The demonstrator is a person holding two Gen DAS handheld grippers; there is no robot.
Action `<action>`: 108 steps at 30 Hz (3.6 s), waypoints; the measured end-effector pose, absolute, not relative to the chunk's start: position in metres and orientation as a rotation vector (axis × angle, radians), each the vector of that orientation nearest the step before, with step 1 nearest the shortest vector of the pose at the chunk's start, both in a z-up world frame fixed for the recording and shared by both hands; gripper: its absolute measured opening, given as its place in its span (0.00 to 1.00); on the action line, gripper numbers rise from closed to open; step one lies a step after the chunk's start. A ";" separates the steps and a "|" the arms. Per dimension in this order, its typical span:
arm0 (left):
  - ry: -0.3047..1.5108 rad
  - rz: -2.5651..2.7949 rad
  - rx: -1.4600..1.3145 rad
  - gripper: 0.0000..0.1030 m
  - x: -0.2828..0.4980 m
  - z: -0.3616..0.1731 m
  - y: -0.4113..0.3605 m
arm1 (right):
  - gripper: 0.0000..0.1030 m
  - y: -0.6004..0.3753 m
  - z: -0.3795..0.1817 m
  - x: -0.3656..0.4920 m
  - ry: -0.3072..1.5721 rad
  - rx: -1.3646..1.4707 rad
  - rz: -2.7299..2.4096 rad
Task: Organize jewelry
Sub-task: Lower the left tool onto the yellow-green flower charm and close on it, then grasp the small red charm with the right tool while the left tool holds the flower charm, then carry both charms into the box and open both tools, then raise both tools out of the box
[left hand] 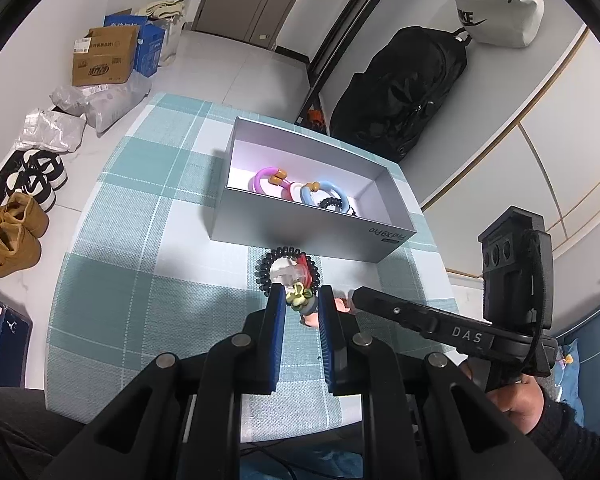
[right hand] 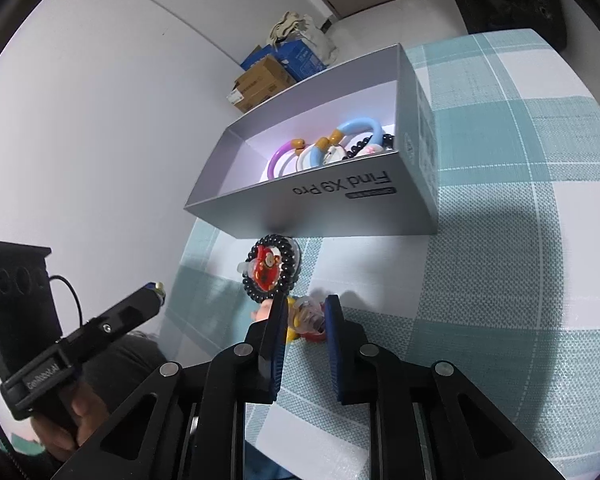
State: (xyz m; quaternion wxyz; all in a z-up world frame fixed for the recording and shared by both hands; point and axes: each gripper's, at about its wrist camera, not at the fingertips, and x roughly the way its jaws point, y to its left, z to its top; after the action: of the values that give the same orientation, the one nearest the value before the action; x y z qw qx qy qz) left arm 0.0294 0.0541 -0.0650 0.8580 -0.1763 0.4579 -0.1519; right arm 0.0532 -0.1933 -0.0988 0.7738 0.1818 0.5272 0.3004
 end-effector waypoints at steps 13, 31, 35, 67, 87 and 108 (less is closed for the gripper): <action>0.971 -0.313 -0.362 0.11 0.033 -0.068 0.051 | 0.04 -0.190 -0.086 0.049 1.121 0.349 0.667; 0.911 -0.364 -0.325 0.11 0.050 -0.054 0.031 | 0.04 -0.212 -0.046 0.061 0.982 0.441 0.696; 0.897 -0.365 -0.325 0.11 0.057 -0.052 0.029 | 0.04 -0.214 -0.041 0.067 0.963 0.456 0.705; 0.965 -0.404 -0.343 0.11 0.125 -0.060 0.028 | 0.04 -0.207 -0.039 0.123 0.898 0.461 0.758; 0.983 -0.404 -0.563 0.52 0.131 -0.067 0.052 | 0.46 -0.215 -0.037 0.121 0.876 0.459 0.706; 0.871 -0.291 -0.320 0.58 0.093 -0.053 0.040 | 0.79 -0.226 -0.029 0.090 0.812 0.377 0.616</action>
State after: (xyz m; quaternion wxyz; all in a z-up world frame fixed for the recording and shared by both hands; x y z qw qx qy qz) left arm 0.0927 0.0404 -0.0527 0.8840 -0.1540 0.4186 -0.1398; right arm 0.0904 -0.2257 -0.0285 0.8561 0.1794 0.3863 0.2928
